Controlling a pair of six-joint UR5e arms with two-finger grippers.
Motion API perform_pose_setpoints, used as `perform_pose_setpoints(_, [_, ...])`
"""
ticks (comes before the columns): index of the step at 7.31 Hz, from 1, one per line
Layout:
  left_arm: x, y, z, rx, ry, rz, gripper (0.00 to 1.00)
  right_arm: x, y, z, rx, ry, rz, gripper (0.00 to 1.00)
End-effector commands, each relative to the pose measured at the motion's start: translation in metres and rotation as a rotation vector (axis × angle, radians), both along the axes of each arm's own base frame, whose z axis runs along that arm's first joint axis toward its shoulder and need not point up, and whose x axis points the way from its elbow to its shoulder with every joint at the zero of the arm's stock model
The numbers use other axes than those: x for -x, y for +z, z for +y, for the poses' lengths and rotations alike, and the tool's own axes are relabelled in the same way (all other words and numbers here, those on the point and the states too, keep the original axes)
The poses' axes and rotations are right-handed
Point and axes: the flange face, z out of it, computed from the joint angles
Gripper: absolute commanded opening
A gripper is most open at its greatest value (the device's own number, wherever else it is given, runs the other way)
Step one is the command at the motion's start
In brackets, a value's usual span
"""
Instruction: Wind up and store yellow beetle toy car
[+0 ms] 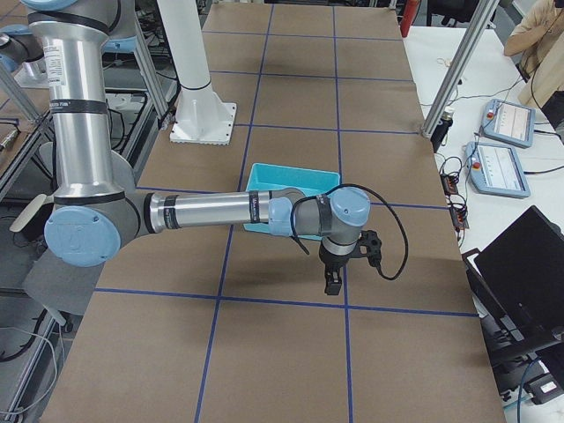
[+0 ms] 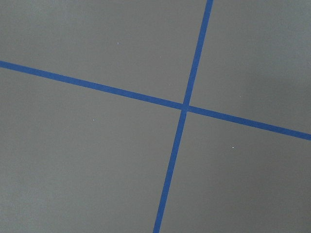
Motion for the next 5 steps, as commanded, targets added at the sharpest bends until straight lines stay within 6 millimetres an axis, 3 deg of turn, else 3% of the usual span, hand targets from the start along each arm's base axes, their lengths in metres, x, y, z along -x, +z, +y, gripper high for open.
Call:
perform_pose_setpoints(1, [0.0003,0.0002,0.0009,0.000,-0.001,0.000,1.00,0.0004,-0.0094,-0.0043,-0.021,-0.003,-0.003,0.99])
perform_pose_setpoints(5, [0.0003,0.0008,0.0028,0.001,-0.001,0.000,1.00,0.0000,-0.0123,-0.0027,-0.023,0.003,0.000,1.00])
